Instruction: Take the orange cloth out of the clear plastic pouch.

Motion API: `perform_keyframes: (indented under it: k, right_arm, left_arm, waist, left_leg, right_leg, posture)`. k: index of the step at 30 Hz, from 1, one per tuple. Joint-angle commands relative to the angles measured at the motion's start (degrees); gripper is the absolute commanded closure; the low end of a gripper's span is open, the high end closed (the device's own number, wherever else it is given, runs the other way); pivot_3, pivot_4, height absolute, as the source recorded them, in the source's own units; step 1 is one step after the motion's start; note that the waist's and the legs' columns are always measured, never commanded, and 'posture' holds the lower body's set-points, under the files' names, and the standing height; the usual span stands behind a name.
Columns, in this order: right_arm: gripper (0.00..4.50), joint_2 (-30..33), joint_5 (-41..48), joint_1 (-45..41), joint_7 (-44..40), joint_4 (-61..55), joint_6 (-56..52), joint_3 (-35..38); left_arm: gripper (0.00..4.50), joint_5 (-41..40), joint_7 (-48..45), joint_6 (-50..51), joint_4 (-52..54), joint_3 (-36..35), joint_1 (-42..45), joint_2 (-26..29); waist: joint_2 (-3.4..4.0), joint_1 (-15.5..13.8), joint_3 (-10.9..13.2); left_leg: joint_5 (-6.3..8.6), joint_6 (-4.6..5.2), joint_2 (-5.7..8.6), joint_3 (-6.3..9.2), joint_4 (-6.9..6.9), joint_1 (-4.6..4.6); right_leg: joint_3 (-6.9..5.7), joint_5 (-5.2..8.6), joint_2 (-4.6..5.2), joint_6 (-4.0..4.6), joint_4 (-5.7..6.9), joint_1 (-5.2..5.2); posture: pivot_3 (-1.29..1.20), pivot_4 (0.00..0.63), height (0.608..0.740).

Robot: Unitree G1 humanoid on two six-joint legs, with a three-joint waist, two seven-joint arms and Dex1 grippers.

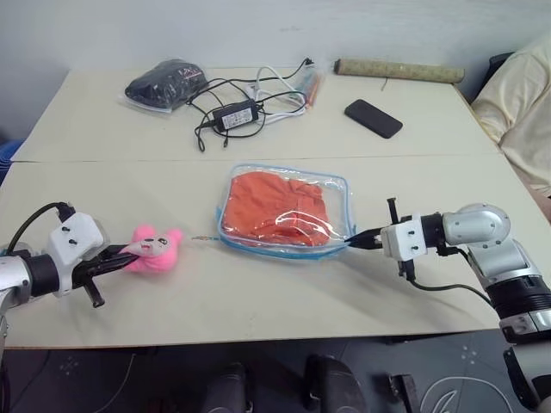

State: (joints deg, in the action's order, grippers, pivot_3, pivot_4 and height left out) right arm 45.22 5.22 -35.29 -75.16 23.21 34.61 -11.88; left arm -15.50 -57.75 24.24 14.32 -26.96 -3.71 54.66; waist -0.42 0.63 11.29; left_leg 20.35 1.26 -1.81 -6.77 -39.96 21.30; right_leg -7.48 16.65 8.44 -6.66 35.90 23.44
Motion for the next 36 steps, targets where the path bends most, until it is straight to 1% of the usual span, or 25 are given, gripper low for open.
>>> perform_keyframes:
  k: [1, 4, 6, 7, 12, 16, 18, 19, 22, 24, 25, 26, 27, 30, 32, 33, 34, 36]
  right_arm:
    - [4.50, -0.32, 1.29, -0.81, 0.02, 0.56, -0.27, 1.24]
    - [4.50, -0.44, 2.42, -0.75, -1.06, 0.31, -2.93, 1.29]
    - [4.05, -0.39, 3.63, -0.27, -1.82, -0.26, -5.75, 1.50]
    - [3.84, -0.43, 4.08, -0.03, -1.85, -0.69, -6.60, 1.73]
    - [2.16, 1.12, 6.67, 2.84, -2.27, -6.02, -11.26, 3.24]
    - [0.80, 3.72, 8.51, 6.57, -1.52, -11.02, -15.62, 5.82]
    - [0.04, 5.62, 10.16, 8.73, -0.98, -13.85, -19.73, 8.08]
    - [0.01, 6.86, 11.24, 10.00, -0.81, -15.35, -22.10, 9.54]
    - [0.01, 11.14, 17.45, 14.16, -0.26, -21.87, -35.54, 14.54]
    - [0.01, 12.84, 22.43, 16.60, 0.08, -27.09, -43.83, 16.95]
    - [0.01, 13.20, 24.93, 17.68, 0.48, -29.90, -47.32, 17.98]
    - [0.01, 13.31, 27.28, 18.49, 1.01, -32.46, -50.62, 18.81]
    - [0.01, 13.30, 29.70, 19.16, 1.64, -35.12, -53.94, 19.51]
    - [0.01, 12.35, 34.94, 19.83, 4.31, -41.05, -60.81, 20.75]
    - [0.01, 11.30, 37.19, 19.67, 6.81, -43.79, -63.86, 21.17]
    - [0.01, 10.65, 38.15, 19.79, 8.18, -45.24, -64.96, 21.46]
    - [0.01, 10.11, 39.02, 19.83, 9.44, -46.42, -66.04, 21.68]
    - [0.01, 9.23, 40.32, 19.84, 11.57, -48.11, -67.82, 22.19]
  left_arm:
    - [4.48, -0.93, 1.68, 0.52, 1.22, -1.89, 0.00, 0.11]
    - [4.48, -2.41, 1.05, 1.67, 1.50, -1.74, -0.55, -0.01]
    - [3.80, -3.90, 0.88, 3.12, 1.99, -1.24, -0.69, -0.46]
    - [3.57, -4.43, 0.97, 3.60, 2.21, -0.96, -0.64, -0.63]
    - [1.95, -5.68, 1.32, 4.42, 2.67, 0.09, -1.27, -1.77]
    - [0.74, -7.18, -0.33, 4.43, 2.90, -2.42, -3.36, -1.14]
    - [0.07, -8.43, -0.31, 5.78, 2.55, -4.58, -2.91, -0.12]
    - [0.03, -9.41, -0.93, 6.98, 2.20, -6.04, -2.69, 0.87]
    - [0.03, -12.52, -4.54, 10.38, 1.78, -10.02, -1.63, 5.54]
    - [0.03, -16.66, -6.34, 13.55, 3.92, -9.65, 1.95, 9.02]
    - [0.03, -17.75, -6.45, 13.94, 5.38, -7.44, 4.74, 10.61]
    - [0.03, -17.23, -5.95, 12.82, 6.80, -3.98, 7.55, 11.47]
    - [0.03, -15.23, -5.02, 10.98, 8.36, 1.22, 10.97, 11.78]
    - [0.03, -5.55, -3.36, 2.46, 10.44, 17.07, 19.83, 9.94]
    - [0.03, 0.30, -1.75, -2.15, 9.04, 25.15, 24.80, 6.50]
    - [0.03, 4.67, -0.16, -6.25, 7.22, 29.48, 27.28, 3.64]
    - [0.03, 7.67, 0.87, -9.19, 5.48, 32.58, 29.32, 1.16]
    - [0.03, 12.20, 1.77, -13.95, 2.38, 36.79, 32.07, -2.12]
  waist:
    - [0.00, 0.09, 0.00]
    - [0.00, 0.18, 0.00]
    - [0.00, 0.20, 0.00]
    - [0.01, 0.21, 0.00]
    - [0.01, 0.19, 0.00]
    - [0.01, 0.07, 0.00]
    - [0.01, -0.03, 0.01]
    - [0.01, -0.14, 0.01]
    - [0.01, -0.48, 0.01]
    - [0.01, -0.65, 0.01]
    - [0.01, -0.61, 0.00]
    - [0.01, -0.71, 0.00]
    - [0.02, -0.88, 0.00]
    - [0.24, -0.84, -0.02]
    - [0.25, -0.83, -0.02]
    - [0.24, -0.79, -0.01]
    - [0.20, -0.72, -0.01]
    - [0.20, -0.75, -0.01]
  left_leg:
    - [0.00, 0.00, 0.00, 0.00, 0.00, 0.00]
    - [0.00, 0.00, 0.00, 0.00, 0.00, 0.00]
    - [0.00, 0.00, 0.00, 0.00, 0.00, 0.00]
    - [0.00, 0.00, -0.01, 0.00, 0.00, 0.00]
    - [0.00, 0.00, -0.01, 0.01, 0.00, 0.00]
    - [0.01, -0.01, -0.01, 0.01, 0.00, 0.01]
    - [0.01, 0.00, 0.00, 0.01, -0.01, 0.00]
    - [0.01, 0.00, 0.00, 0.01, -0.01, 0.01]
    - [0.01, -0.01, -0.02, 0.04, -0.02, 0.01]
    - [0.03, 0.02, -0.01, 0.06, -0.02, 0.02]
    - [0.03, 0.02, 0.00, 0.07, -0.02, 0.01]
    - [0.04, 0.02, 0.00, 0.08, -0.03, -0.01]
    - [0.04, 0.02, 0.01, 0.09, -0.04, -0.01]
    - [0.06, 0.02, 0.10, 0.06, -0.01, -0.04]
    - [0.06, 0.02, 0.11, -0.02, 0.01, 0.00]
    - [0.07, 0.01, 0.12, -0.05, 0.01, -0.01]
    - [0.07, 0.00, 0.17, -0.10, 0.00, 0.02]
    - [0.09, -0.03, 0.21, -0.13, -0.03, 0.05]
  right_leg:
    - [0.00, 0.00, 0.00, 0.00, 0.01, 0.00]
    - [0.01, 0.00, 0.00, 0.00, 0.02, 0.00]
    - [0.01, 0.00, 0.00, 0.00, 0.01, 0.00]
    - [0.01, 0.00, 0.00, 0.00, 0.01, 0.00]
    - [0.01, 0.00, 0.01, 0.00, 0.01, 0.00]
    - [0.00, 0.00, 0.01, 0.00, 0.00, 0.00]
    - [0.02, 0.00, 0.02, 0.00, 0.01, 0.00]
    - [0.01, 0.00, 0.03, 0.00, 0.02, 0.00]
    - [0.00, 0.00, 0.03, 0.00, 0.02, 0.01]
    - [-0.02, 0.00, 0.04, 0.01, 0.00, 0.00]
    - [-0.02, 0.00, 0.05, 0.01, -0.02, -0.02]
    - [-0.01, 0.00, 0.06, 0.01, -0.01, -0.04]
    - [-0.01, 0.00, 0.07, 0.01, -0.03, -0.04]
    - [0.04, -0.01, 0.08, -0.01, 0.01, -0.08]
    - [0.06, -0.02, 0.04, -0.02, 0.02, -0.02]
    - [0.05, -0.02, -0.02, -0.02, 0.01, -0.02]
    - [0.07, -0.02, -0.10, -0.02, 0.00, 0.02]
    - [0.09, -0.03, -0.22, 0.00, -0.02, 0.05]
  posture:
    - [0.00, 0.150, 0.740]
    - [0.00, 0.150, 0.740]
    - [0.00, 0.150, 0.740]
    - [0.00, 0.150, 0.740]
    - [0.00, 0.150, 0.740]
    - [0.00, 0.150, 0.740]
    - [0.00, 0.150, 0.740]
    - [0.00, 0.150, 0.740]
    - [0.00, 0.150, 0.740]
    - [0.00, 0.150, 0.740]
    - [0.00, 0.150, 0.740]
    - [0.00, 0.150, 0.740]
    - [0.00, 0.150, 0.740]
    - [0.00, 0.150, 0.740]
    - [0.00, 0.150, 0.740]
    - [0.00, 0.150, 0.740]
    - [0.00, 0.150, 0.740]
    - [0.00, 0.150, 0.740]
